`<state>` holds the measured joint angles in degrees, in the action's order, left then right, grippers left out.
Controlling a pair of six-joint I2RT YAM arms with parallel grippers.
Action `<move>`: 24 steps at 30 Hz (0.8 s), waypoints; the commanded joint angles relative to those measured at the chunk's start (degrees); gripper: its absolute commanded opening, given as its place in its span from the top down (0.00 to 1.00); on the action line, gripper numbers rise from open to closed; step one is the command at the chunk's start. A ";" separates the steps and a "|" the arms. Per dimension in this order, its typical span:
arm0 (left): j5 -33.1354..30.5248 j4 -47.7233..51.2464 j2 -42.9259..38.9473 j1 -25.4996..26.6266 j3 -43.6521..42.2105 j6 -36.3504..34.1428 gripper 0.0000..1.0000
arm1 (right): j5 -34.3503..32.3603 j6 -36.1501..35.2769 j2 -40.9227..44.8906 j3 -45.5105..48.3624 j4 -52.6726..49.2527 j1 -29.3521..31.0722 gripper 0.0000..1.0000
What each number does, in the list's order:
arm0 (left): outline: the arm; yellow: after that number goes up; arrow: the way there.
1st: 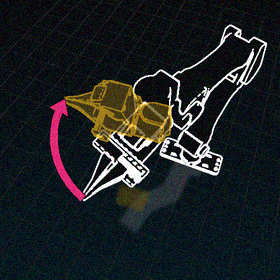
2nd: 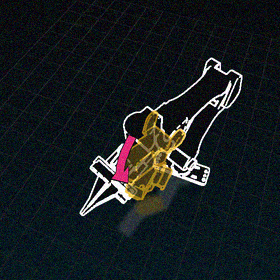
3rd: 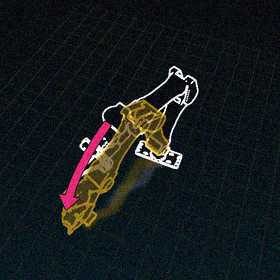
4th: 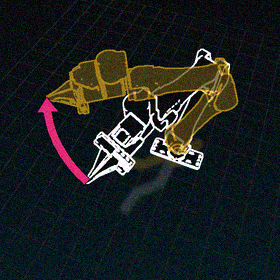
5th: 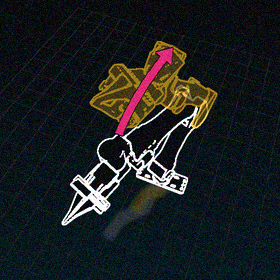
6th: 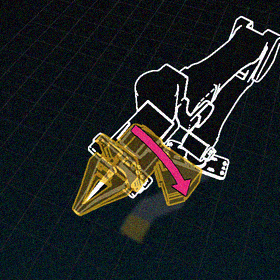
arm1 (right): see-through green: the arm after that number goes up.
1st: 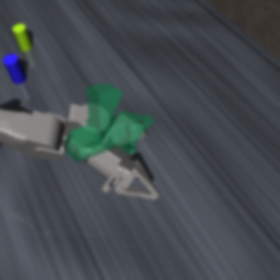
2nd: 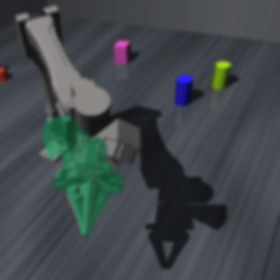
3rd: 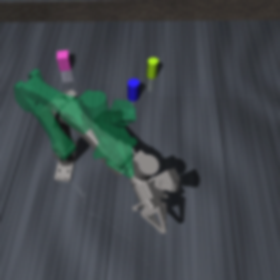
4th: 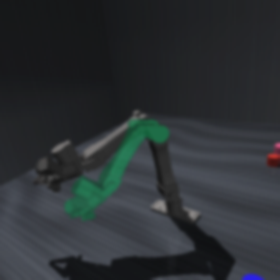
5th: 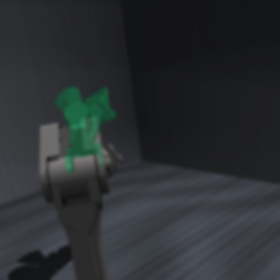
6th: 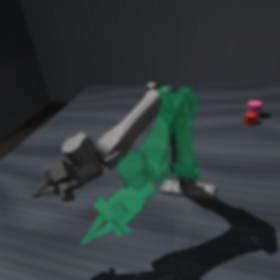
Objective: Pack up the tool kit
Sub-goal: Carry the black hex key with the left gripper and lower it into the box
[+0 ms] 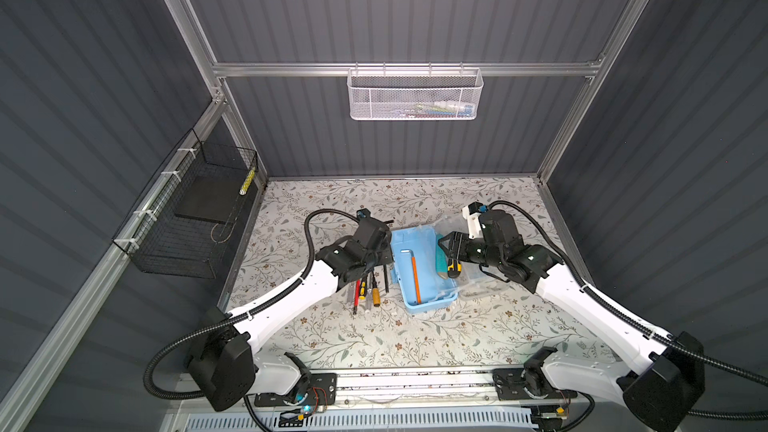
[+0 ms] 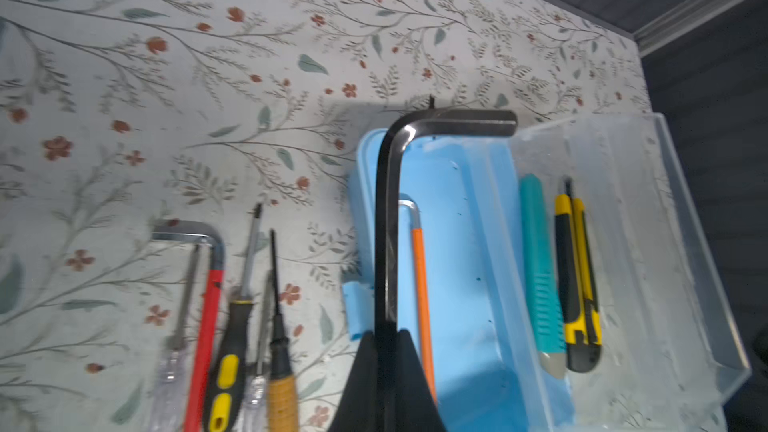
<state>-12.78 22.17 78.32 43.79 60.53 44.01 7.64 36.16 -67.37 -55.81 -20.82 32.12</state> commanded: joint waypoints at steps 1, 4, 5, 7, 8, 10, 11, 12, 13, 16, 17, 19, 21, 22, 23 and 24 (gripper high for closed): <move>0.58 -5.47 3.13 1.70 2.75 4.69 1.00 | -0.56 0.01 0.91 0.79 -0.86 -0.52 0.42; 0.52 -7.06 7.02 2.42 4.22 5.29 1.00 | -0.69 -0.07 1.92 1.48 -0.88 -0.97 0.42; 0.84 -8.24 8.26 2.52 4.31 5.34 1.00 | -0.62 -0.12 2.23 1.74 -0.89 -1.34 0.42; 0.87 -8.52 10.83 2.74 5.29 5.73 1.00 | -0.45 -0.01 2.77 2.36 -0.63 -1.82 0.42; 1.13 -8.81 12.15 2.75 5.86 5.79 1.00 | -0.44 0.09 2.86 2.69 -0.46 -2.02 0.42; 1.09 -8.58 14.37 2.91 6.82 6.26 1.00 | -0.09 0.18 2.86 3.30 -0.30 -2.30 0.42; 0.97 -9.00 15.30 3.07 7.11 6.25 1.00 | -0.08 0.14 2.86 3.73 -0.13 -2.47 0.42; 0.76 -8.59 16.05 3.19 7.65 6.39 1.00 | -0.01 0.15 2.86 4.00 -0.10 -2.59 0.42; 0.56 -7.94 16.96 3.20 8.36 6.74 1.00 | 0.08 0.23 4.63 4.29 -0.02 -2.76 0.42; -1.68 -5.19 19.40 3.66 10.35 8.25 1.00 | 0.52 0.32 5.19 5.17 0.40 -3.18 0.42; -2.97 -4.27 20.09 3.90 10.80 9.00 1.00 | 0.62 0.27 5.31 5.42 0.51 -3.26 0.42; -3.83 -3.08 21.63 4.15 11.72 9.37 1.00 | 0.80 0.15 5.54 5.82 0.60 -3.53 0.42; -3.99 -1.49 23.09 4.39 12.43 10.24 1.00 | 0.97 0.20 5.88 6.18 0.60 -3.79 0.41; -3.74 -1.20 23.74 4.44 12.58 10.43 1.00 | 1.12 0.14 6.14 6.53 0.77 -4.03 0.41; -3.86 -0.56 24.05 4.61 12.59 10.88 1.00 | 1.23 0.05 6.43 6.95 0.97 -4.23 0.41; -3.99 -0.51 24.22 4.72 12.27 11.20 1.00 | 1.36 0.06 6.67 7.24 1.20 -4.44 0.41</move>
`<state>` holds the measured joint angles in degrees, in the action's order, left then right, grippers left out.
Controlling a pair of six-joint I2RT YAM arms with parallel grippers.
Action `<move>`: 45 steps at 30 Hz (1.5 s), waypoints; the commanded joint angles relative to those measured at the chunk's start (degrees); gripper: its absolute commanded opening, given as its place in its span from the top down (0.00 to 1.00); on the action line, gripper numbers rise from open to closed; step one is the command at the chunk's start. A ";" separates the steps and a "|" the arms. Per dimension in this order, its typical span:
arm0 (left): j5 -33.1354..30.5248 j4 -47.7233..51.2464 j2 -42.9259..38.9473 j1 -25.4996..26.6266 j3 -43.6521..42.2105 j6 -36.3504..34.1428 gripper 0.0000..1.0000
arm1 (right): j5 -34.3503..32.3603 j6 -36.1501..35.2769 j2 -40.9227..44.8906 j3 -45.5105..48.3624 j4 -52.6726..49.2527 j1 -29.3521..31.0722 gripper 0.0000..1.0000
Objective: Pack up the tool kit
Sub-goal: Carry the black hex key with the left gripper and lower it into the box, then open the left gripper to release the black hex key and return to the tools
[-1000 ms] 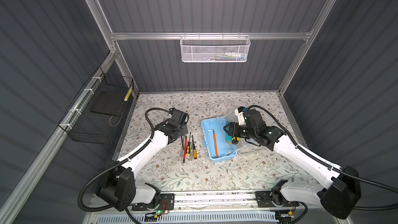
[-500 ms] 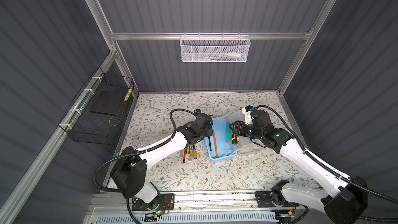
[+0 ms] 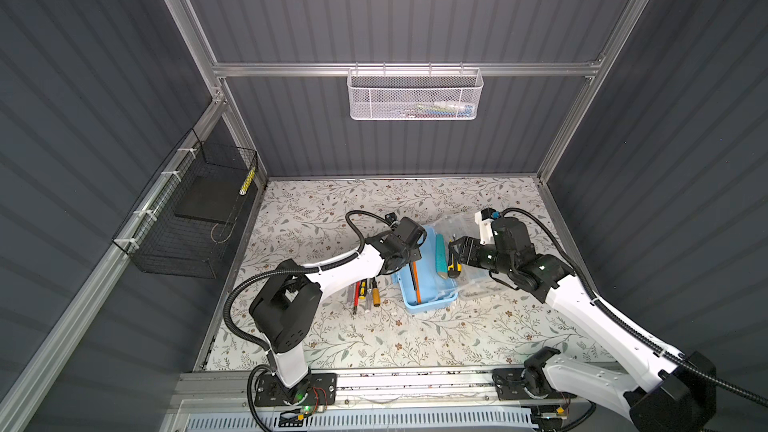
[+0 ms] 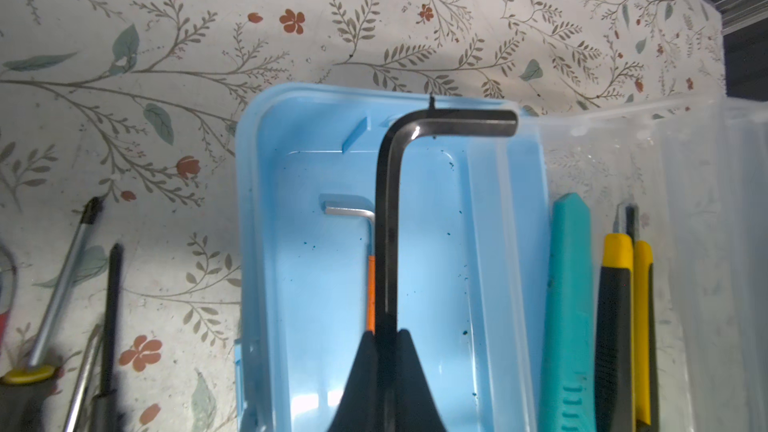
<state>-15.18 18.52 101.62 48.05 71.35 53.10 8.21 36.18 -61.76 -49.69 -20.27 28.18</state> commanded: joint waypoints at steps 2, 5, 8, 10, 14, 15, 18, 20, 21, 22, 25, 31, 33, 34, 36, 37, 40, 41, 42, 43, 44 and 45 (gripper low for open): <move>-1.67 3.09 0.96 0.62 0.73 2.53 1.00 | 1.13 -0.13 1.36 1.59 0.76 -0.93 0.41; -2.18 3.79 1.40 0.60 0.59 2.80 1.00 | 1.79 -0.21 1.64 2.12 0.98 -1.39 0.41; -2.40 4.71 2.51 0.67 1.07 2.58 1.00 | 2.14 -0.32 1.55 2.45 1.09 -1.71 0.41; -1.90 5.03 3.66 0.78 1.56 2.24 1.00 | 2.39 -0.32 1.46 2.49 1.09 -1.81 0.41; -1.32 5.94 6.11 0.98 2.96 1.71 1.00 | 2.34 -0.28 1.55 2.75 1.20 -2.05 0.41; -1.33 5.91 6.47 0.98 3.15 1.61 1.00 | 2.32 -0.23 1.47 2.76 1.28 -2.03 0.41; -1.25 6.07 7.46 0.94 3.61 1.29 1.00 | 2.73 -0.15 0.98 2.54 1.55 -2.12 0.41; -1.18 6.32 7.97 0.98 4.06 0.92 1.00 | 2.95 -0.18 0.46 2.16 1.47 -2.13 0.41; -1.21 6.51 8.31 0.99 4.33 0.91 1.00 | 2.95 -0.18 0.25 1.96 1.39 -2.17 0.41; -1.07 6.52 8.62 0.93 4.55 0.71 1.00 | 3.02 -0.15 0.07 1.81 1.53 -2.12 0.40; -0.96 7.09 9.20 0.90 5.07 0.43 1.00 | 3.20 -0.10 -0.46 1.45 1.55 -2.12 0.39; -0.16 7.04 9.72 0.93 6.37 -0.71 0.82 | 3.04 -0.53 -1.25 0.83 1.47 -2.20 0.37; -0.27 7.14 9.43 0.91 6.78 -1.21 0.82 | 2.95 -0.77 -1.38 0.52 1.38 -2.19 0.36; -0.40 7.37 9.22 0.92 7.14 -1.51 0.82 | 2.88 -0.85 -1.39 0.25 1.14 -2.23 0.36; -0.79 7.64 8.80 0.94 7.66 -2.11 0.80 | 2.79 -1.35 -1.45 -0.42 0.64 -2.23 0.36; -0.90 7.74 8.41 0.95 7.81 -2.35 0.80 | 2.78 -1.56 -1.40 -0.70 0.36 -2.23 0.36; -1.23 7.69 6.94 0.95 8.09 -3.96 0.80 | 2.85 -2.32 -1.36 -1.73 -0.16 -2.30 0.36; -1.26 7.64 6.39 0.96 8.18 -4.64 0.79 | 2.91 -2.57 -1.38 -2.11 -0.21 -2.30 0.35; -1.40 7.54 5.51 0.95 8.19 -5.78 0.78 | 3.01 -2.82 -1.37 -2.59 -0.29 -2.34 0.35; -1.80 7.66 4.58 0.91 8.10 -6.83 0.76 | 3.19 -3.24 -1.45 -3.15 -0.37 -2.29 0.36; -2.58 7.91 3.43 0.95 7.93 -7.63 0.75 | 3.44 -3.37 -1.51 -3.73 -0.46 -2.27 0.36; -3.84 8.41 1.89 0.91 7.60 -8.47 0.72 | 3.79 -3.60 -1.61 -4.36 -0.47 -2.29 0.36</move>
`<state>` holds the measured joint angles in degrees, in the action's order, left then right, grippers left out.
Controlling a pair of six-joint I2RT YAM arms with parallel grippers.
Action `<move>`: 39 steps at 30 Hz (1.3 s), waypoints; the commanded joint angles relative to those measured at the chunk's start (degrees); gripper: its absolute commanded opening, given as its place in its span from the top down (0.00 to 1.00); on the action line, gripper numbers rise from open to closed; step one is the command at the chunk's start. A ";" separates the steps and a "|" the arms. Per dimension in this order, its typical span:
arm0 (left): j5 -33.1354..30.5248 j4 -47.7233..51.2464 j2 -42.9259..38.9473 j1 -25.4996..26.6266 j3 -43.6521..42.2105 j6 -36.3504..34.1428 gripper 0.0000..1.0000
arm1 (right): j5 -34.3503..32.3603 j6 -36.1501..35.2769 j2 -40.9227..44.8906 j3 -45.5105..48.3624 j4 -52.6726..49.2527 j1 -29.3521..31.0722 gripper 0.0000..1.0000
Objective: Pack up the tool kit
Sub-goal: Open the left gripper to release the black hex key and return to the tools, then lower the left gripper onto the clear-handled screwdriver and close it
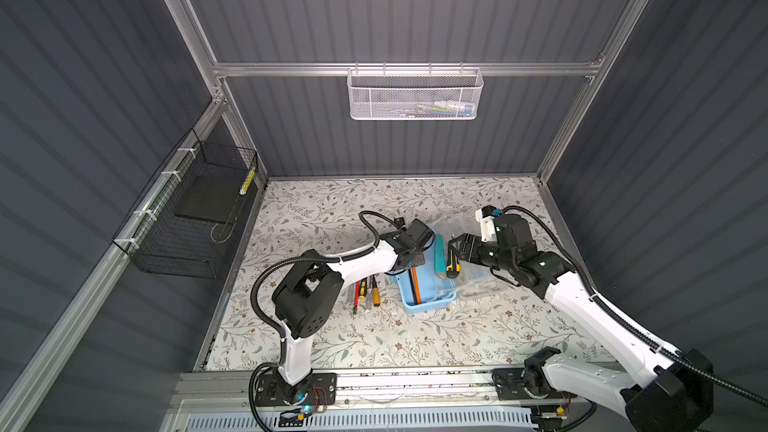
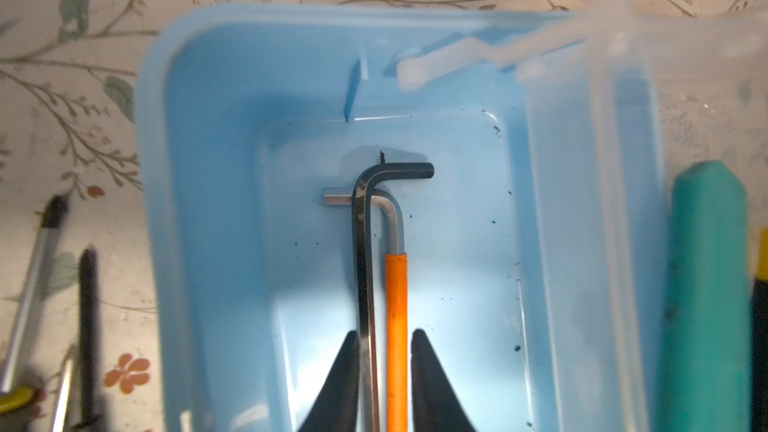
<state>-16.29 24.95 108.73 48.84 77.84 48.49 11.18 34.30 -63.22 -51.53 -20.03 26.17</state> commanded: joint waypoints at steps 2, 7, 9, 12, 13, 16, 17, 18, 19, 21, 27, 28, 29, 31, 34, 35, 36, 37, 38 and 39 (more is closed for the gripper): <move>-4.73 2.10 -8.53 0.20 -0.33 -6.00 0.68 | 1.70 -1.93 -0.21 -3.67 -0.81 -0.28 0.36; -8.58 3.53 -17.53 0.17 -3.95 -12.08 0.46 | 3.65 -1.03 0.91 -5.02 0.24 0.59 0.37; -9.68 4.78 -20.65 0.16 -5.11 -13.92 0.38 | 3.24 -1.42 0.61 -6.20 -0.70 1.99 0.37; -11.74 7.00 -24.99 0.11 -7.33 -15.66 0.31 | 1.31 -2.12 -0.42 -8.05 -1.91 5.09 0.37; -12.70 8.28 -26.16 -0.05 -7.81 -16.13 0.30 | 0.43 -2.30 -0.58 -8.65 -3.48 6.27 0.37; -13.84 11.43 -29.01 -0.43 -9.90 -16.42 0.27 | -1.53 -2.01 -2.70 -9.50 -4.52 9.73 0.37; -13.59 11.97 -30.01 -0.66 -10.80 -16.26 0.28 | -1.84 -1.74 -3.00 -9.63 -4.70 10.59 0.37; -12.90 12.26 -31.15 -1.13 -12.16 -15.88 0.28 | -2.29 -1.44 -3.41 -9.75 -5.03 11.55 0.37; -12.06 12.75 -32.07 -1.57 -13.36 -15.35 0.28 | -3.08 -1.24 -3.85 -10.03 -5.47 12.68 0.37; -10.34 14.05 -33.07 -2.83 -15.03 -14.68 0.29 | -4.64 -0.77 -4.75 -10.45 -6.33 14.78 0.37; -6.35 13.90 -34.79 -6.55 -20.69 -14.34 0.31 | -7.83 1.34 -7.64 -10.52 -6.90 20.06 0.38; -5.59 13.77 -34.96 -7.44 -21.49 -14.40 0.32 | -8.14 1.64 -8.01 -10.52 -6.90 20.66 0.38; -4.97 13.66 -35.05 -8.20 -22.23 -14.51 0.32 | -8.55 1.81 -8.27 -10.44 -6.96 21.11 0.38; -3.70 13.41 -35.16 -9.56 -23.98 -14.62 0.35 | -8.74 2.39 -8.86 -9.98 -7.00 21.76 0.38; -2.17 12.40 -35.16 -10.25 -26.75 -14.37 0.40 | -7.96 3.44 -9.66 -9.00 -6.41 22.33 0.39; -2.14 12.04 -35.01 -10.34 -27.53 -14.29 0.42 | -7.71 3.70 -9.98 -8.66 -6.22 22.49 0.39; -1.87 11.46 -34.75 -10.56 -28.45 -14.30 0.45 | -7.41 4.00 -10.36 -8.44 -6.14 22.59 0.39; -1.26 10.53 -34.43 -10.98 -29.39 -14.29 0.49 | -7.00 4.18 -10.75 -8.26 -5.99 22.69 0.39; -0.52 9.56 -34.06 -11.36 -30.13 -14.32 0.54 | -6.90 4.34 -11.10 -8.07 -5.78 22.72 0.39; 0.32 8.39 -33.73 -11.76 -31.03 -14.37 0.58 | -6.64 4.45 -11.39 -8.05 -5.59 22.78 0.39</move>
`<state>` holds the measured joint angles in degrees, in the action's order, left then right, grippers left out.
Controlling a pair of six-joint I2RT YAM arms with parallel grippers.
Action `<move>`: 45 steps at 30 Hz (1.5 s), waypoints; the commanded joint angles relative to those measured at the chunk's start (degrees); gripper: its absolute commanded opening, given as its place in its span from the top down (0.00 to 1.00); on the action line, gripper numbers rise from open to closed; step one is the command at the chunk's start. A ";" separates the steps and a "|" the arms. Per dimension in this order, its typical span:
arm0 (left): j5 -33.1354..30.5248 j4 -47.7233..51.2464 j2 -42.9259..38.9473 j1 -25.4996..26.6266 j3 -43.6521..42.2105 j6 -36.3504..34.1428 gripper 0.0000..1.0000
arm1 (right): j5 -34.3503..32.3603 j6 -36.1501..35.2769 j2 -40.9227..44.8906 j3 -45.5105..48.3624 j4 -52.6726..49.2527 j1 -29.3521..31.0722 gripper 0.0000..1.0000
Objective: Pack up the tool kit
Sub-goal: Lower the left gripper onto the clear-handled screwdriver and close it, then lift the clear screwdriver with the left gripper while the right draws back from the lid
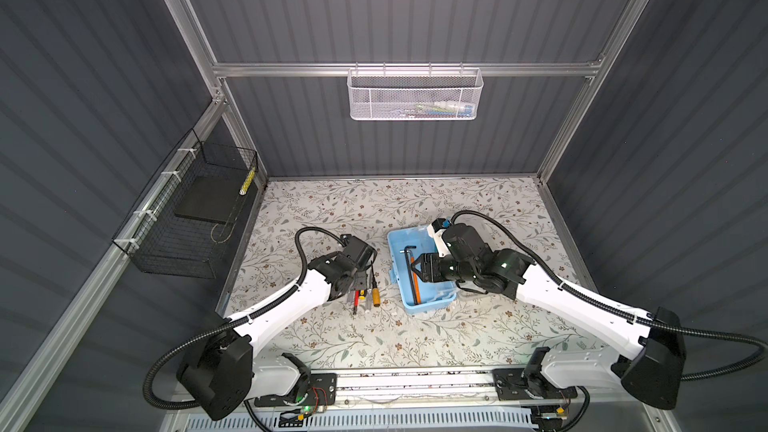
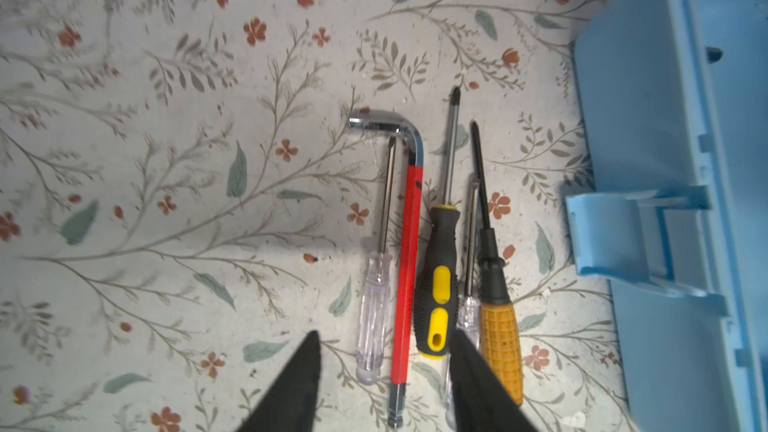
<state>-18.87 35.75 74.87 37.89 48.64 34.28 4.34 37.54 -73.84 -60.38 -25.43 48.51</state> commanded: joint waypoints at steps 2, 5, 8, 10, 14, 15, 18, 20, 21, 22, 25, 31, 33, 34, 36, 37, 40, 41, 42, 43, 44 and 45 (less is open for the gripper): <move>3.49 -3.79 0.85 -1.25 -2.67 0.13 0.63 | 0.41 1.24 -1.18 0.88 -0.07 0.43 0.39; 3.30 -4.29 1.75 -1.75 -3.31 0.18 0.66 | -0.06 1.07 -1.50 1.05 0.15 0.44 0.39; 3.79 -5.60 2.74 -2.70 -4.58 -0.04 0.67 | -0.21 1.04 -1.86 1.32 0.58 0.44 0.39; 4.53 -7.14 3.79 -3.09 -5.37 -0.17 0.68 | -0.14 0.99 -2.17 1.36 0.66 0.44 0.39; 4.92 -9.44 6.32 -3.26 -6.21 0.34 0.70 | -0.08 1.28 -2.58 1.75 1.30 0.36 0.39; 4.79 -9.64 6.82 -3.26 -6.19 0.59 0.70 | -0.03 1.36 -2.74 1.85 1.43 0.35 0.39; 4.73 -10.68 7.86 -3.52 -6.60 0.62 0.71 | 0.09 1.40 -2.97 1.84 1.52 0.36 0.39; 4.96 -11.44 8.57 -3.61 -6.73 0.55 0.72 | 0.05 1.40 -3.04 1.89 1.56 0.35 0.39; 4.99 -11.75 9.15 -3.70 -6.81 0.59 0.73 | 0.05 1.33 -3.20 2.01 1.68 0.25 0.39; 5.06 -11.94 9.71 -3.78 -6.82 0.52 0.74 | 0.06 1.33 -3.28 2.04 1.78 0.27 0.39; 5.19 -12.57 11.27 -3.95 -6.91 0.82 0.76 | 0.45 1.40 -3.98 2.13 1.87 0.08 0.39; 4.14 -12.58 12.28 -4.23 -6.94 1.43 0.76 | 0.93 1.75 -4.80 2.64 2.71 -0.17 0.39; 3.68 -12.24 12.64 -4.30 -6.51 1.42 0.77 | 1.02 1.82 -4.98 2.86 2.84 -0.30 0.39; 3.71 -12.19 12.88 -4.31 -6.32 1.37 0.78 | 1.10 1.75 -5.07 2.86 2.84 -0.35 0.39; 3.46 -11.68 13.61 -4.31 -5.77 1.31 0.87 | 1.20 1.75 -5.16 2.82 2.88 -0.52 0.39; 3.09 -11.40 13.80 -4.31 -5.65 1.42 0.93 | 1.22 1.75 -5.13 2.84 2.84 -0.61 0.39; 0.90 -10.27 13.32 -4.32 -5.30 2.21 1.00 | 1.11 1.57 -4.99 2.53 2.88 -0.79 0.39; 0.41 -10.05 12.59 -4.31 -5.18 2.49 1.00 | 1.17 1.50 -4.86 2.31 2.87 -0.87 0.39; 0.14 -9.74 11.66 -4.33 -5.06 2.67 1.00 | 1.20 1.48 -4.74 2.18 2.85 -0.96 0.39; -0.14 -9.23 10.81 -4.31 -4.79 2.93 1.00 | 1.20 1.41 -4.58 1.96 2.85 -1.03 0.39; -0.52 -8.42 9.54 -4.31 -4.31 3.22 1.00 | 1.11 1.31 -4.35 1.72 2.88 -1.10 0.39; -0.80 -7.37 8.11 -4.32 -3.46 3.38 1.00 | 1.04 1.29 -4.06 1.59 2.84 -1.14 0.39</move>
<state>-17.54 24.38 86.19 34.02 43.07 36.27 5.17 38.81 -78.48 -58.06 -23.14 47.66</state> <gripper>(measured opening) 0.155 0.614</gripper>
